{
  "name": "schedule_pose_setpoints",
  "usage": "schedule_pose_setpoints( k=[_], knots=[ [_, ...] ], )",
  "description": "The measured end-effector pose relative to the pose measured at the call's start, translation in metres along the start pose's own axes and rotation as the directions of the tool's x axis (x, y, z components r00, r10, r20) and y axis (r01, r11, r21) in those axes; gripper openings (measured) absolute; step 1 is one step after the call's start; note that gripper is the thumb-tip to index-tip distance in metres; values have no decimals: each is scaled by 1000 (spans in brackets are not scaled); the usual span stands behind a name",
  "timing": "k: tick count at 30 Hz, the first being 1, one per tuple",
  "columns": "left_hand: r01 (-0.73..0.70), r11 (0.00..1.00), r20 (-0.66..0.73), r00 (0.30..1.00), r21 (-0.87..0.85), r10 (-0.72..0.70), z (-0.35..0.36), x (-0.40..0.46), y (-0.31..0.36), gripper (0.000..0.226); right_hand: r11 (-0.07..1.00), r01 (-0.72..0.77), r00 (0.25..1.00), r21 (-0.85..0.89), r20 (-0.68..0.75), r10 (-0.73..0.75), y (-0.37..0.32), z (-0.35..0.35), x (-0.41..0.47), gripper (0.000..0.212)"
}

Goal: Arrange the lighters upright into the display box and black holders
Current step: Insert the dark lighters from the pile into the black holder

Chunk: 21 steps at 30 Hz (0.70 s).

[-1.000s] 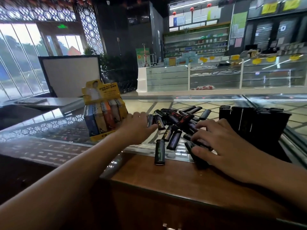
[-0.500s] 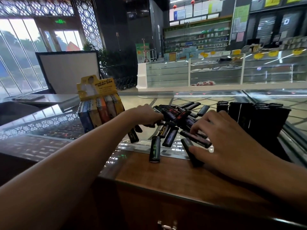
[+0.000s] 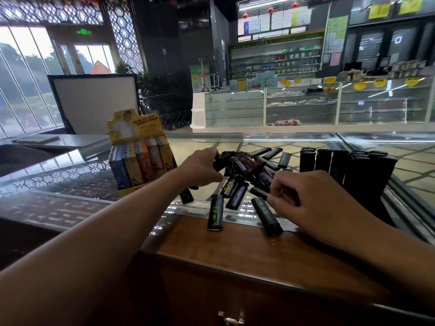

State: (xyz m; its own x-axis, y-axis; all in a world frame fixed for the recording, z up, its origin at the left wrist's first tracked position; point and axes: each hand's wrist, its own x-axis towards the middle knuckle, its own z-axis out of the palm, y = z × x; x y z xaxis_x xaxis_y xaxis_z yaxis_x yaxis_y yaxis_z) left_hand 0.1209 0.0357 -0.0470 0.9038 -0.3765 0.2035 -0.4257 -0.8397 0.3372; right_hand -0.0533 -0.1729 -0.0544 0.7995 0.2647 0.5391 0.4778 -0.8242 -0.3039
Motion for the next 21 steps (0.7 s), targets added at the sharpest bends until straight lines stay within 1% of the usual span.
schedule_pose_setpoints(
  k=[3,7,9,11,13,15,17,19,21],
  knots=[
    [-70,997,-132,989,-32,65,4,-3,-7,40,999,17,998,47,-63,-14,3,0,2,24],
    [-152,975,-316,944,-161,95,7,-9,-11,38,997,45,987,68,-157,-34,4,-3,5,29],
    [-191,954,-366,926,-232,97,3,-12,-6,37,996,38,986,86,-165,-23,4,-4,6,24],
    [-249,924,-406,906,-290,117,-6,-17,8,37,996,22,986,89,-168,-7,4,-9,6,13],
    [-297,876,-417,900,-380,125,-17,-24,25,35,994,10,979,110,-205,13,3,-15,7,6],
    [-351,792,-400,904,-500,149,-26,-34,48,34,984,-5,971,175,-235,47,3,-25,9,10],
    [-354,702,-341,925,-618,167,-27,-46,73,32,950,-43,969,309,-217,114,1,-38,14,16],
    [-348,615,-267,937,-707,224,-23,-55,97,28,904,-78,967,420,-189,171,4,-52,20,22],
    [-371,541,-233,923,-755,307,-15,-59,120,26,902,-84,969,424,-178,174,10,-65,24,23]
  ],
)
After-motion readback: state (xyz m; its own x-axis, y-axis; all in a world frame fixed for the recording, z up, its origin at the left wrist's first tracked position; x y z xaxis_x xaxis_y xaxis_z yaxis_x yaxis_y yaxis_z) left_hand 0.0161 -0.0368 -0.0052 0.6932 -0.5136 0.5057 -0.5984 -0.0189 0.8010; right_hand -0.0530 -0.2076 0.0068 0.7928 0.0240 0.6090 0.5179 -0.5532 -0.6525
